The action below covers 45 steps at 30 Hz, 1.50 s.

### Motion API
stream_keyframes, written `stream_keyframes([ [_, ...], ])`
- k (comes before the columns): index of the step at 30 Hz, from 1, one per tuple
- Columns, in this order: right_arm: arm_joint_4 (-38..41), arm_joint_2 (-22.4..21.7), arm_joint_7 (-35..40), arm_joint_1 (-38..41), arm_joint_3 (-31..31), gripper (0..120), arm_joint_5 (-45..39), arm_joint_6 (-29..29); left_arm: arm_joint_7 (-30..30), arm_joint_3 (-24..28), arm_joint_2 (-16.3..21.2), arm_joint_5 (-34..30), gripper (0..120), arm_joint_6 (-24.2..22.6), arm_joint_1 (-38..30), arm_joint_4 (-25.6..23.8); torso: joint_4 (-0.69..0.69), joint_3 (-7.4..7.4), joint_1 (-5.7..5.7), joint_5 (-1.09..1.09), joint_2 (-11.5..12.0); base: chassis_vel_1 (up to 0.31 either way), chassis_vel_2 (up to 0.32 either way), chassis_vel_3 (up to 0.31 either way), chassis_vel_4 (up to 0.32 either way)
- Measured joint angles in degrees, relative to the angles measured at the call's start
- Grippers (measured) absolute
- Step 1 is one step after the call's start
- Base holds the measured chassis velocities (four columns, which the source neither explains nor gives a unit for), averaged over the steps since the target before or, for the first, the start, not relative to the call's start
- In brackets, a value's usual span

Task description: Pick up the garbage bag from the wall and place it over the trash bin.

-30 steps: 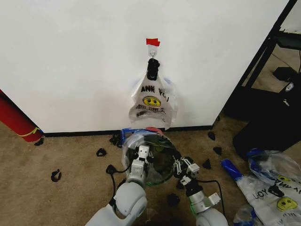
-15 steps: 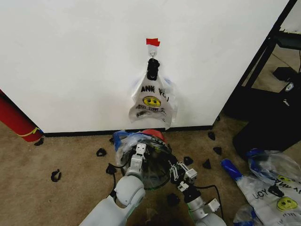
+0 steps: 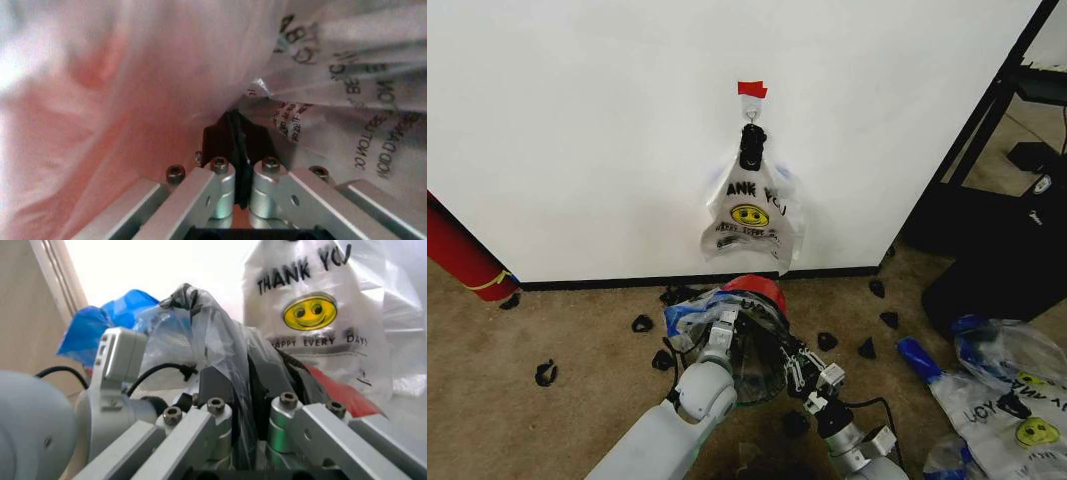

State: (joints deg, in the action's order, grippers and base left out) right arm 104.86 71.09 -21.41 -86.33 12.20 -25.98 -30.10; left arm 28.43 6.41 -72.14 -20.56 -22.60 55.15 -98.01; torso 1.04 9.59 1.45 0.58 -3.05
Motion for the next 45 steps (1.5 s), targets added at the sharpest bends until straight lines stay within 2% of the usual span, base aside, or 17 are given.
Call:
stream_keyframes([
  [5, -1.14, 0.22, -0.46, 0.55, 0.61, 2, 0.34, -0.76, -2.44, -0.15, 0.92, -2.12, 0, -0.86, 0.04, -1.61, 0.0, 0.0, 0.0, 0.0, 0.0, 0.0, 0.0, 0.0, 0.0],
  [9, -4.49, 1.33, 1.59, 2.2, 1.29, 2, 2.03, -2.11, -3.86, -0.03, 1.98, -2.3, 0, -1.62, 2.3, -6.17, -0.01, 0.0, 0.0, -0.01, 0.0, 0.0, 0.0, 0.0, 0.0],
  [21, -8.47, 4.72, 4.49, 4.87, 1.12, 2, 3.24, -3.13, -3.97, 0.32, 1.74, -1.55, 0, -1.62, 7.0, -12.0, -0.01, 0.0, 0.0, 0.0, 0.0, 0.0, 0.0, 0.0, 0.0],
  [26, -7.49, 4.34, 2.99, 4.28, -0.12, 2, 1.05, -2.48, -3.96, -0.19, 0.46, -0.29, 0, 0.11, 5.66, -10.26, 0.0, 0.0, 0.0, 0.0, 0.0, 0.0, 0.0, 0.0, 0.0],
  [34, -7.02, 4.53, 0.92, 4.3, -0.9, 2, -1.68, -2.09, -3.98, 0.01, -0.87, -0.33, 0, 0.35, 4.93, -7.96, 0.0, 0.0, 0.0, -0.01, 0.0, 0.0, 0.0, 0.0, 0.0],
  [45, -5.63, 2.55, -8.39, 3.22, -0.02, 2, -5.11, -1.85, -2.65, -0.12, -1.1, -0.38, 0, 0.7, 2.07, -3.79, 0.0, 0.0, 0.0, 0.0, 0.0, 0.0, 0.0, 0.0, 0.0],
])
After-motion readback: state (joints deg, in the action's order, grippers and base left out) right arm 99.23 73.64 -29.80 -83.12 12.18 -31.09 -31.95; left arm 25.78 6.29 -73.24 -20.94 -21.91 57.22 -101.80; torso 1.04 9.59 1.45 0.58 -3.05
